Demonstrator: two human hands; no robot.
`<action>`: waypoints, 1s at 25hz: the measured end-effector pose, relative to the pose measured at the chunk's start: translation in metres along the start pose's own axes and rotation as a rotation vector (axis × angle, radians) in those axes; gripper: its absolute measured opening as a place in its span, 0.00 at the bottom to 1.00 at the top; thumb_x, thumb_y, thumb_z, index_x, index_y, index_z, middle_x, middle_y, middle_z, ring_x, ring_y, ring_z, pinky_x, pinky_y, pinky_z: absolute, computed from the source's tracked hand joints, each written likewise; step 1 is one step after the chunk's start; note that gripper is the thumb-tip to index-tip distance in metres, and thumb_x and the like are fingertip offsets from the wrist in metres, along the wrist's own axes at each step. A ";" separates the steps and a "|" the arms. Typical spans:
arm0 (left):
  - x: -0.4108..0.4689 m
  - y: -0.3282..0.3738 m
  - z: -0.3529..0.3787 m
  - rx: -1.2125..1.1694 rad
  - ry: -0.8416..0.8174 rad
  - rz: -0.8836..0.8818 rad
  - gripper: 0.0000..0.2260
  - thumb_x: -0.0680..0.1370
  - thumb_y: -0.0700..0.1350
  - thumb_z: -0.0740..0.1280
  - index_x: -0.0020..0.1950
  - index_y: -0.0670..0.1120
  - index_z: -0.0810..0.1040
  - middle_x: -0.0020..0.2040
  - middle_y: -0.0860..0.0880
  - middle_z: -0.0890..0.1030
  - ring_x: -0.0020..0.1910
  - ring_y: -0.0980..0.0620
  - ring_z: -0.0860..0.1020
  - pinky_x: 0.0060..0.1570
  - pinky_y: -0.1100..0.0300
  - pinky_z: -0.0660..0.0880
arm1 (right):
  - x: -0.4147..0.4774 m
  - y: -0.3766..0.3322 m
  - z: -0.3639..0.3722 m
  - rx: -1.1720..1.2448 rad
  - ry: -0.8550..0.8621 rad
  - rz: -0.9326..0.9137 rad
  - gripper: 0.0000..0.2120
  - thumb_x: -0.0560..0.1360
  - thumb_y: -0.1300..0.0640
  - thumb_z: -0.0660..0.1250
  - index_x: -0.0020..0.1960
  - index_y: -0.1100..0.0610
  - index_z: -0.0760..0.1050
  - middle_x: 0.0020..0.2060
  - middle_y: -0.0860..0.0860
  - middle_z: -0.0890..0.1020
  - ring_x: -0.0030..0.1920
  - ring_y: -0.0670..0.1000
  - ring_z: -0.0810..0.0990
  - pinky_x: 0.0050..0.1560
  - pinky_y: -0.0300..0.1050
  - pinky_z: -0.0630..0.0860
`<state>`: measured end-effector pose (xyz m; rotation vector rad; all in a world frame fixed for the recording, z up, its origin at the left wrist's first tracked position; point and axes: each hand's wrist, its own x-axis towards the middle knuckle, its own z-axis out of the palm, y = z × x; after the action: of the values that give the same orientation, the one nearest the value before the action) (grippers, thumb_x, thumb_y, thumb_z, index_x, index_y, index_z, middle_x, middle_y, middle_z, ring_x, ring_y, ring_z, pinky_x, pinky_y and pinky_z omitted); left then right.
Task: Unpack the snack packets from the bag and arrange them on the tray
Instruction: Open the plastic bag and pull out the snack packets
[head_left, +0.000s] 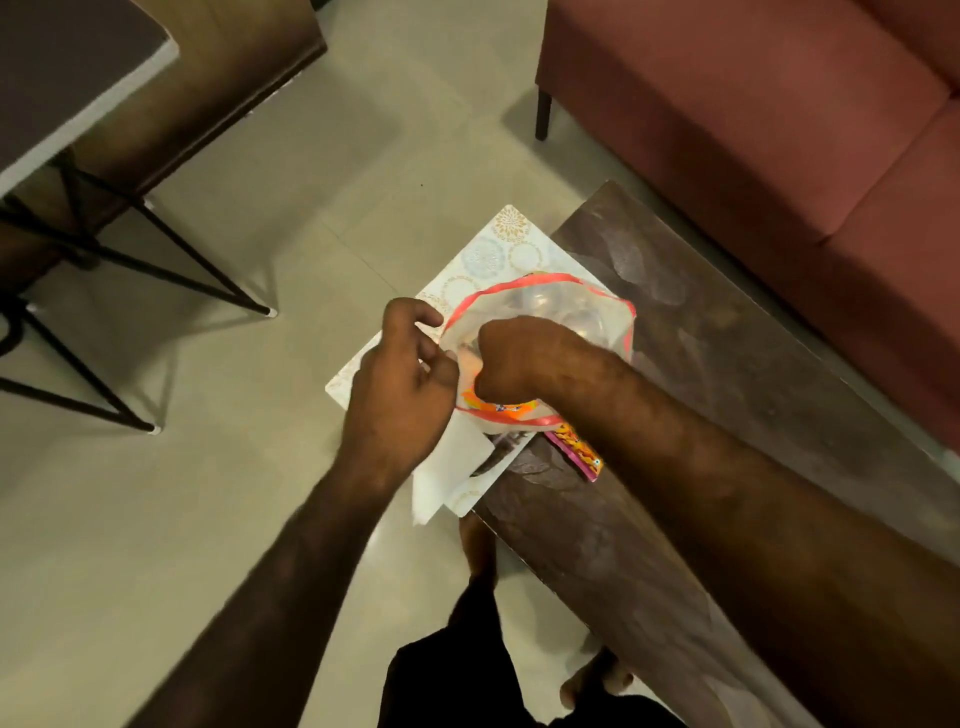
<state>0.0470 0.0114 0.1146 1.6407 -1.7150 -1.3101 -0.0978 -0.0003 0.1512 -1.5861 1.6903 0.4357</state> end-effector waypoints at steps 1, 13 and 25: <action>-0.003 -0.002 0.000 -0.008 -0.006 0.014 0.13 0.75 0.45 0.64 0.57 0.57 0.69 0.39 0.51 0.79 0.37 0.42 0.83 0.42 0.38 0.81 | 0.014 -0.002 0.010 -0.063 -0.077 0.020 0.23 0.83 0.51 0.63 0.75 0.60 0.72 0.68 0.57 0.79 0.66 0.61 0.78 0.64 0.52 0.74; -0.018 -0.024 -0.007 0.004 -0.034 0.095 0.15 0.79 0.43 0.67 0.62 0.57 0.68 0.41 0.54 0.79 0.34 0.53 0.81 0.43 0.43 0.83 | 0.079 0.014 0.113 -0.333 -0.098 0.128 0.19 0.82 0.46 0.62 0.68 0.54 0.76 0.64 0.51 0.83 0.66 0.58 0.82 0.66 0.53 0.75; -0.011 -0.023 0.001 0.041 -0.001 -0.006 0.14 0.81 0.44 0.66 0.59 0.59 0.65 0.46 0.52 0.81 0.42 0.48 0.84 0.46 0.43 0.83 | 0.011 0.008 0.038 0.039 0.255 0.225 0.18 0.79 0.52 0.68 0.67 0.56 0.80 0.60 0.54 0.85 0.59 0.57 0.84 0.56 0.49 0.80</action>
<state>0.0607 0.0257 0.0982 1.6686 -1.7502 -1.2871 -0.0941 0.0195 0.1165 -1.4779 2.0704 0.3191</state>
